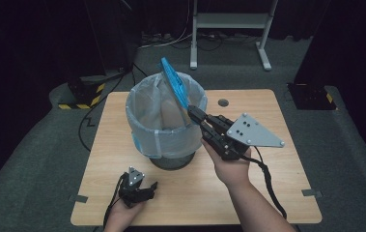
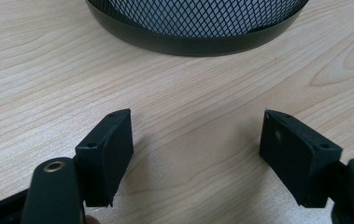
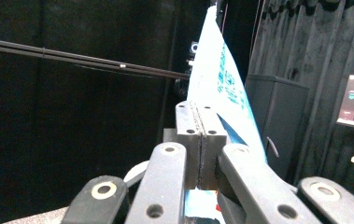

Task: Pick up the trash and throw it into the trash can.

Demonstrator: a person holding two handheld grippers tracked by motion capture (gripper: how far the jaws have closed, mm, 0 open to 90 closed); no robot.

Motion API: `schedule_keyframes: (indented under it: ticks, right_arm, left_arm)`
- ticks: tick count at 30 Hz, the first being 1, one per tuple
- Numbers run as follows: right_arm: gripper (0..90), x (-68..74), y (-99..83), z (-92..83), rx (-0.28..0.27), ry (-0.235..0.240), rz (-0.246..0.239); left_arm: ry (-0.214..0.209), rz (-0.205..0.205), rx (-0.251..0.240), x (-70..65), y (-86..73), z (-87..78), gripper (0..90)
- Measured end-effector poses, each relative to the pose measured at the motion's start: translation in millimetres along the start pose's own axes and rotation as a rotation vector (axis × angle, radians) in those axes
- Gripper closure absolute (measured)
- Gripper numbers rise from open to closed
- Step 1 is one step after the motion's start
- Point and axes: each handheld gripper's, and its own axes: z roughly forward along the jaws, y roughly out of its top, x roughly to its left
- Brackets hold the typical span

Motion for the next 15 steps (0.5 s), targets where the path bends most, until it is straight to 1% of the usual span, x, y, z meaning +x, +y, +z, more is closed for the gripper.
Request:
schedule_keyframes:
  ticks: [3, 4, 6, 7, 8, 9, 10, 11, 13, 14, 15]
  right_arm:
    - [89.4, -2.5, 0.7, 2.3, 0.005, -0.011, 0.006]
    - [89.3, -5.1, -0.2, 4.4, 0.016, -0.024, 0.01]
    - [89.4, -6.8, -1.1, 5.7, 0.023, -0.029, 0.014]
    - [89.3, -8.8, -2.0, 7.0, 0.03, -0.04, 0.013]
    - [89.2, -13.8, -4.1, 8.9, 0.042, -0.061, 0.02]
    - [89.2, -13.8, -4.1, 8.9, 0.042, -0.061, 0.02]
    - [88.5, -20.8, -6.7, 11.9, 0.06, -0.08, 0.038]
    - [88.5, -20.8, -6.7, 11.9, 0.06, -0.08, 0.038]
    - [86.7, -27.6, -10.3, 15.7, 0.087, -0.097, 0.059]
    - [85.9, -30.5, -12.4, 17.1, 0.093, -0.104, 0.063]
    - [85.3, -33.1, -14.5, 18.3, 0.097, -0.112, 0.064]
  left_arm:
    - [0.0, 0.0, -0.001, 0.0, 0.0, 0.0, 26.0]
    - [0.0, -0.005, -0.007, -0.3, 0.0, 0.4, 26.0]
    - [-0.001, -0.005, -0.007, -0.3, 0.0, 0.4, 26.0]
    - [-0.001, -0.004, -0.006, -0.2, 0.0, 0.4, 26.1]
    - [-0.001, -0.005, -0.007, -0.2, 0.0, 0.4, 26.0]
    - [0.001, -0.008, -0.011, -0.5, -0.2, 0.7, 26.0]
    - [0.001, -0.008, -0.012, -0.5, -0.2, 0.8, 26.0]
    - [0.001, -0.008, -0.011, -0.5, -0.2, 0.7, 26.0]
    - [0.001, -0.008, -0.011, -0.5, -0.2, 0.7, 26.0]
    - [-0.001, 0.004, -0.001, 0.4, 0.0, 0.0, 26.0]
    - [-0.001, 0.002, -0.002, 0.3, 0.0, 0.1, 26.0]
